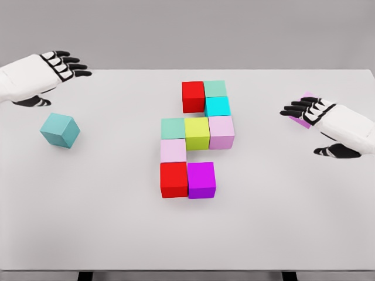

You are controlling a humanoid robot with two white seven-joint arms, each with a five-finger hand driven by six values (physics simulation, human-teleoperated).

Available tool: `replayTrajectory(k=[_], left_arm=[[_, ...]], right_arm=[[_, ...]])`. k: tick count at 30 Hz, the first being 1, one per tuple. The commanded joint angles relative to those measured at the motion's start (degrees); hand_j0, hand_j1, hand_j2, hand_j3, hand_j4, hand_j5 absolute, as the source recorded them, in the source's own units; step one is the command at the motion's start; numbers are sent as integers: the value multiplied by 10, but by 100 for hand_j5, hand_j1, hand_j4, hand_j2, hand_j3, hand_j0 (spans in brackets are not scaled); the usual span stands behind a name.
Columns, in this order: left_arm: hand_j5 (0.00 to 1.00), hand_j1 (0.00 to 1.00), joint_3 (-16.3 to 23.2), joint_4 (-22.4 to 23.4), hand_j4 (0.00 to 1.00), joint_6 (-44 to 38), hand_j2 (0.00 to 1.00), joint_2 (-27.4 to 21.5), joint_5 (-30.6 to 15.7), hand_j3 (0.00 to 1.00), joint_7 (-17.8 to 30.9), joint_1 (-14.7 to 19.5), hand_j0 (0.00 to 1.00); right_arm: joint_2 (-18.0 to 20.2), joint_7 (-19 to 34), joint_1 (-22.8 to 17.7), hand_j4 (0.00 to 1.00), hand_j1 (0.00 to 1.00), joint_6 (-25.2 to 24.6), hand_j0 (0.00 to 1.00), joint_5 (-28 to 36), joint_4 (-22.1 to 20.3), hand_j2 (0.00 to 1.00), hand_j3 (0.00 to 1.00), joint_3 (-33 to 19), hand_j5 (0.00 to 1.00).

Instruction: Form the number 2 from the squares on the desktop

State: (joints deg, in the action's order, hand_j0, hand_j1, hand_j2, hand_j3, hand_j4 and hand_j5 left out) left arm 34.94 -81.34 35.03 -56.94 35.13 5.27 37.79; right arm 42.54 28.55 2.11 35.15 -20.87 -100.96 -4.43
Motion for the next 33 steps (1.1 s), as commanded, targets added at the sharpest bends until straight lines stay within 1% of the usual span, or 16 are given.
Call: replayTrajectory(k=[1,4,6,7,9,11,12,13,15,17,20,23,25,27,30,33], left_arm=[[100,100,20,4,100,0,100,-22,-51,100,-1,0,100],[100,100,43,7,100,0,100,-39,-111,100,-1,-1,100],[100,100,65,8,100,0,100,-44,-140,100,-1,-1,100],[100,100,68,12,100,0,100,-47,-150,100,-1,-1,100],[100,100,75,14,100,0,100,-48,-161,100,-1,-1,100],[100,100,87,18,100,0,100,-56,-174,100,-1,-1,100],[100,100,94,26,100,0,100,-56,-184,100,-1,-1,100],[100,100,105,34,100,0,100,-57,-200,100,-1,-1,100],[100,100,111,39,100,0,100,-56,-205,100,-1,0,100],[100,100,115,51,100,0,100,-50,-205,100,-1,0,100],[100,100,123,59,100,0,100,-47,-205,100,0,0,100],[100,100,138,60,100,0,100,-47,-205,100,0,0,100],[100,100,148,63,100,0,100,-47,-205,100,0,0,100],[100,100,151,66,100,0,100,-47,-205,100,0,0,100],[100,100,155,75,100,0,100,-45,-205,100,0,0,100],[100,100,162,95,100,0,100,-26,-205,100,0,1,100]], right_arm=[[0,2,0,100,100,-1,100,-18,1,100,100,10,100],[0,-20,8,100,100,-1,100,-11,8,100,100,20,100],[4,-108,11,100,100,-1,100,24,36,100,100,24,100],[21,-133,12,100,100,-1,100,52,68,100,100,56,100],[43,-124,47,100,100,-1,100,52,74,100,100,79,100],[84,-95,124,100,100,-1,100,52,89,100,100,142,100],[89,-68,166,100,100,-1,100,51,114,100,100,172,100],[87,5,227,100,100,-1,100,52,156,100,100,202,100],[83,59,282,100,100,-1,100,51,206,100,100,229,100],[73,64,366,100,100,-1,100,44,295,100,100,293,100],[57,64,448,100,100,-1,100,26,352,100,100,392,100],[11,64,477,100,100,-1,100,-19,413,100,100,419,100],[-33,64,519,100,100,-1,100,-70,494,100,100,423,100],[-37,64,545,100,100,-1,100,-88,533,100,100,423,100],[-37,64,561,100,100,-1,100,-137,546,100,100,425,100],[-47,64,562,100,100,-1,100,-164,568,100,100,458,100]])
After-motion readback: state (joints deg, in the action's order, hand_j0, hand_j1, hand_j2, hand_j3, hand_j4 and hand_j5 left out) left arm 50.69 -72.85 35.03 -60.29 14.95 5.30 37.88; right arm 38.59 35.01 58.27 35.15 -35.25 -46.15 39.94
